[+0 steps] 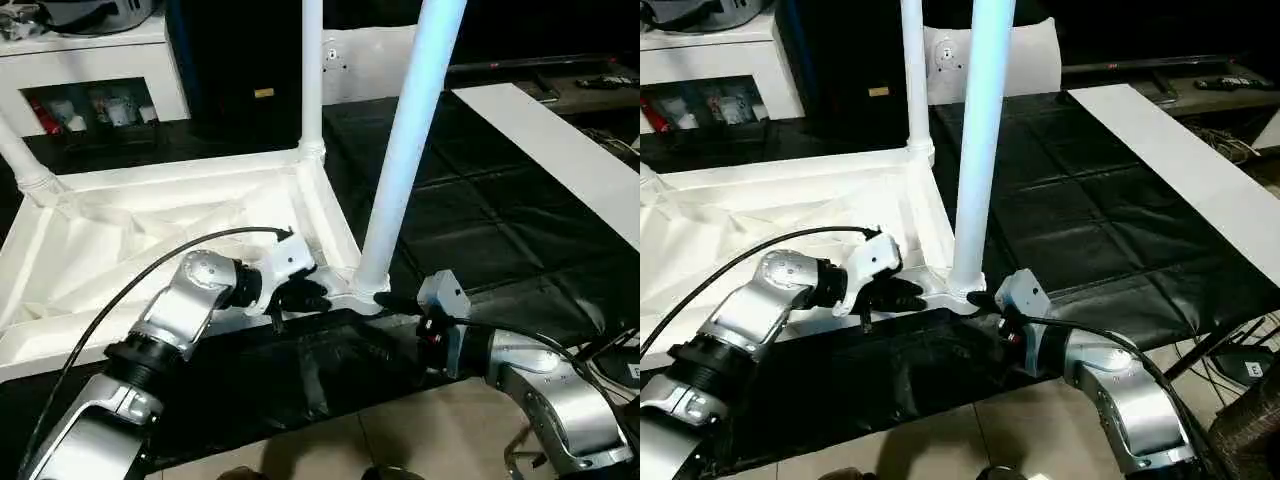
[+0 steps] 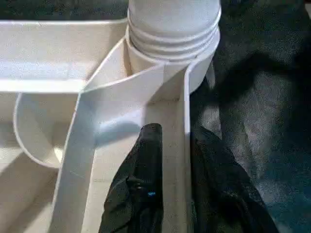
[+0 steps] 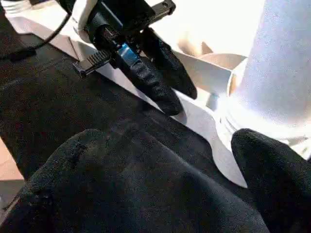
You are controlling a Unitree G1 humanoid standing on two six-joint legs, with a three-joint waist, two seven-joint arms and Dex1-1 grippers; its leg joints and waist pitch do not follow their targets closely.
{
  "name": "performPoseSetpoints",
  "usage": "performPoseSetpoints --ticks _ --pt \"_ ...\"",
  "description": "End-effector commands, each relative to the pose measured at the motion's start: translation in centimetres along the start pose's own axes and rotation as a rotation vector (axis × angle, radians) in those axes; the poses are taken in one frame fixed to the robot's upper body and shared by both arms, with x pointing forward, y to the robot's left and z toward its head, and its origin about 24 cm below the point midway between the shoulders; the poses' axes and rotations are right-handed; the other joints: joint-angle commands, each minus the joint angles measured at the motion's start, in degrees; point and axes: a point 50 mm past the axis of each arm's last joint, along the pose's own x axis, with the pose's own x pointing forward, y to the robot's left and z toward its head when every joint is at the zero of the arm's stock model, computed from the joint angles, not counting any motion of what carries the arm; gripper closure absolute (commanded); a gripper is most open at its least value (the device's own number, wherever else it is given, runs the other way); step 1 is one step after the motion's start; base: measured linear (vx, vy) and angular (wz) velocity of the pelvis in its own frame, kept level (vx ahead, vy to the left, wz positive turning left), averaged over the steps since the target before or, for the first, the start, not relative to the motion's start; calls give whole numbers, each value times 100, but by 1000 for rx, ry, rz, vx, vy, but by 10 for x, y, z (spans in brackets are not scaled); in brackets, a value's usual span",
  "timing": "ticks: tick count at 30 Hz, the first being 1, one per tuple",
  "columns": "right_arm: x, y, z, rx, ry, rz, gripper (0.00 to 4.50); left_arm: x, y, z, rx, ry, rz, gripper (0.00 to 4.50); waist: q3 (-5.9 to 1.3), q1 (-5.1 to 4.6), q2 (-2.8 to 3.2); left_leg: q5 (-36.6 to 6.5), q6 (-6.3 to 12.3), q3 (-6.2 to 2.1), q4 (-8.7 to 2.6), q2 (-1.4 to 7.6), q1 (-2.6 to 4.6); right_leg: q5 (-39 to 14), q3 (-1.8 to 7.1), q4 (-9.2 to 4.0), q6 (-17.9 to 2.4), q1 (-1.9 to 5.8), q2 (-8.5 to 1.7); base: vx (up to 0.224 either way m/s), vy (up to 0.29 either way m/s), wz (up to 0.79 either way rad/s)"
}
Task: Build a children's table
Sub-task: Rotate leg to tighten
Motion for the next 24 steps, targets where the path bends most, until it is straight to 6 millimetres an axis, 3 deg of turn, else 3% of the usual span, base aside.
performPoseSetpoints --ticks 1,6,8,11,19,21,23,24 --pt "-1 -1 3 -16 -10 4 0 -2 3 3 29 21 10 383 -375 23 -19 -1490 216 -97 -413 276 35 -1854 286 -413 -986 293 -344 0 0 0" --pt "-1 -2 4 -19 -14 0 0 -2 3 2 32 21 -6 397 -371 20 -13 -1544 214 -95 -411 276 42 -1929 280 -425 -996 287 -343 0 0 0" --pt "-1 -2 4 -19 -14 0 0 -2 3 1 35 25 -7 432 -367 20 -13 -1586 207 -99 -414 275 44 -2003 276 -432 -976 285 -342 0 0 0" --pt "-2 -4 5 -25 -14 -8 0 -3 3 -3 65 60 -18 444 -366 24 -21 -1611 204 -104 -416 278 46 -2081 277 -439 -941 281 -347 0 0 0" --pt "-10 -19 17 -52 -53 -50 0 -12 0 -6 151 49 -113 444 -374 11 -57 -1547 209 -87 -402 275 60 -2144 282 -445 -892 261 -345 0 0 0" --pt "-12 -21 20 -62 -54 -43 0 -14 -2 -7 161 43 -148 444 -381 24 -35 -1468 217 -91 -404 279 50 -2023 282 -420 -943 275 -353 0 0 0" --pt "-14 -25 25 -101 -54 -13 0 -17 -7 -7 187 41 -221 444 -392 20 -85 -1400 244 -86 -401 292 52 -1871 283 -389 -1019 276 -354 0 0 0" --pt "-14 -25 26 -115 -52 2 0 -18 -8 -8 197 42 -242 444 -393 37 -55 -1352 256 -77 -395 298 60 -1738 289 -363 -1077 265 -354 0 0 0"
